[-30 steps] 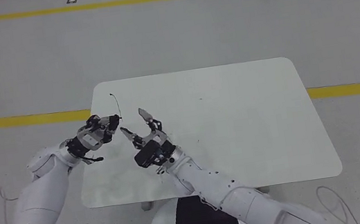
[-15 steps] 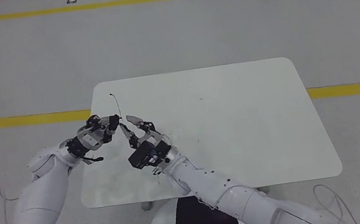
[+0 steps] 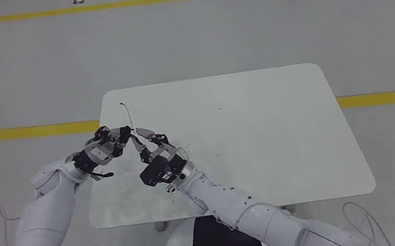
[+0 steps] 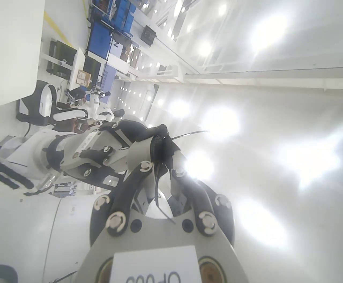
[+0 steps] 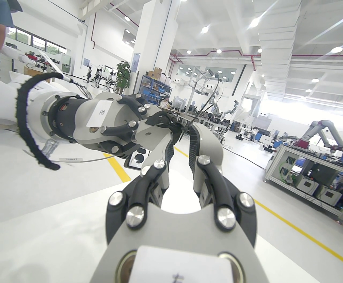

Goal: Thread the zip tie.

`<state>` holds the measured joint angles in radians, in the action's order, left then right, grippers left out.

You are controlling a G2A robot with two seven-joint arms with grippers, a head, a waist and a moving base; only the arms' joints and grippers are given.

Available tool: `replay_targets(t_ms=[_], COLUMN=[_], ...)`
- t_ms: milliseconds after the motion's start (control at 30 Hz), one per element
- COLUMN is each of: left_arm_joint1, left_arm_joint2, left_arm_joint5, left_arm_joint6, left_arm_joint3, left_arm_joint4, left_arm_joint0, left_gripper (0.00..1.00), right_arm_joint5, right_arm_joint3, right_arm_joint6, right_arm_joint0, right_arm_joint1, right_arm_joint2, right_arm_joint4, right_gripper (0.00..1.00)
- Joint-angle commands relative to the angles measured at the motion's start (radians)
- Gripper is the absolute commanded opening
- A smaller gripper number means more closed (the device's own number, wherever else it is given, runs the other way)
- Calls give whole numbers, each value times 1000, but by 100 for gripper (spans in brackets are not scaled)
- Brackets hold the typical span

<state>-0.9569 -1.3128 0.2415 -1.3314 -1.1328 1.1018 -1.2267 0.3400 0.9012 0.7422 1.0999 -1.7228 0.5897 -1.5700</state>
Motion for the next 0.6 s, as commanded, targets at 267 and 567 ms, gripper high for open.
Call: replay_targets(t_ms=[267, 567], left_arm_joint1=[0, 0], left_arm_joint2=[0, 0], left_arm_joint5=[0, 0], left_arm_joint6=[0, 0], left_arm_joint3=[0, 0], left_arm_joint4=[0, 0], left_arm_joint0=[0, 0], left_gripper=[0, 0], right_arm_joint5=[0, 0], right_arm_joint3=[-2, -4], right_arm_joint6=[-5, -14], right_arm_joint0=[-5, -7], right_arm_joint1=[-3, -6], right_arm_joint2=[-5, -5], right_arm_joint4=[0, 0], right_gripper=[13, 7])
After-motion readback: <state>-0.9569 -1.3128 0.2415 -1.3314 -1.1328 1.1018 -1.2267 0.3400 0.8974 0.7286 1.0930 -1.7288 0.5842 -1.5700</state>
